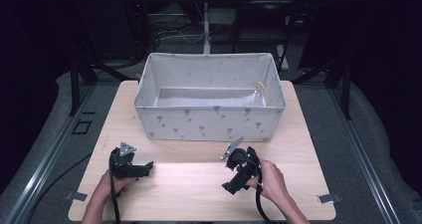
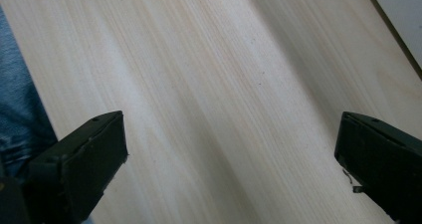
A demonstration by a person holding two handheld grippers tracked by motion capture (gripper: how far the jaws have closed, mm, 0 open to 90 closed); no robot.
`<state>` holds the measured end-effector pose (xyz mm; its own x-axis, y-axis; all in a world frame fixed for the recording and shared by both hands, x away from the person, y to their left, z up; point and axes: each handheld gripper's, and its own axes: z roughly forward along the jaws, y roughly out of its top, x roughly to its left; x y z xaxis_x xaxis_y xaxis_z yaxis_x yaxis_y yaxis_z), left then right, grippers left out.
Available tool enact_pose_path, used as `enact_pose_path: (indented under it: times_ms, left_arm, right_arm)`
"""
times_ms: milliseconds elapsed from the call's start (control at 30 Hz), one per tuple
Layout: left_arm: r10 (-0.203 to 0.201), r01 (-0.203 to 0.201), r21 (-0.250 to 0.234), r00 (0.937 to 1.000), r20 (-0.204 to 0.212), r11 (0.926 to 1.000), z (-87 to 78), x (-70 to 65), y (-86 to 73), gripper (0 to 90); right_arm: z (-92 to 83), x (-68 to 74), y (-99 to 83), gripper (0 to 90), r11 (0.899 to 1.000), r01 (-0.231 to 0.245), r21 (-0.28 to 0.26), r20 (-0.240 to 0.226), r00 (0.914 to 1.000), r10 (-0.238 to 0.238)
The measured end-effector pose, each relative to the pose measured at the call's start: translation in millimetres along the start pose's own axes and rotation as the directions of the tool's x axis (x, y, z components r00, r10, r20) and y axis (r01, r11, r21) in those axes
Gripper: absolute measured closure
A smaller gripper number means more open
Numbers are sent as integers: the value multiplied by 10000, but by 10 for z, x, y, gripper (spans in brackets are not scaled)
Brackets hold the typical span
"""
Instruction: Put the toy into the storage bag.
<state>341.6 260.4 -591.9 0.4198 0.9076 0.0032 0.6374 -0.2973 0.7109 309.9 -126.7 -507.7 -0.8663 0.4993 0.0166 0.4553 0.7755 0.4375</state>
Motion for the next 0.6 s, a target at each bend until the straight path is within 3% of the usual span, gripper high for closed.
enact_pose_path:
  times_ms: [167, 300, 600]
  left_arm:
    - [-4, 4, -1, 10000, -1, 10000, 0, 0, 0, 2]
    - [1, -1, 1, 10000, 1, 10000, 0, 0, 0, 2]
    - [-24, 24, -17, 10000, 0, 10000, 2, -2, 1, 1]
  right_arm:
    - [143, 9, -163, 3, 9991, -95, 420, 119, 9999, 90]
    - [242, 7, -276, 6, 9990, -388, 239, 149, 9992, 384]
    - [329, 30, -353, 3, 9964, -277, 798, 207, 9994, 261]
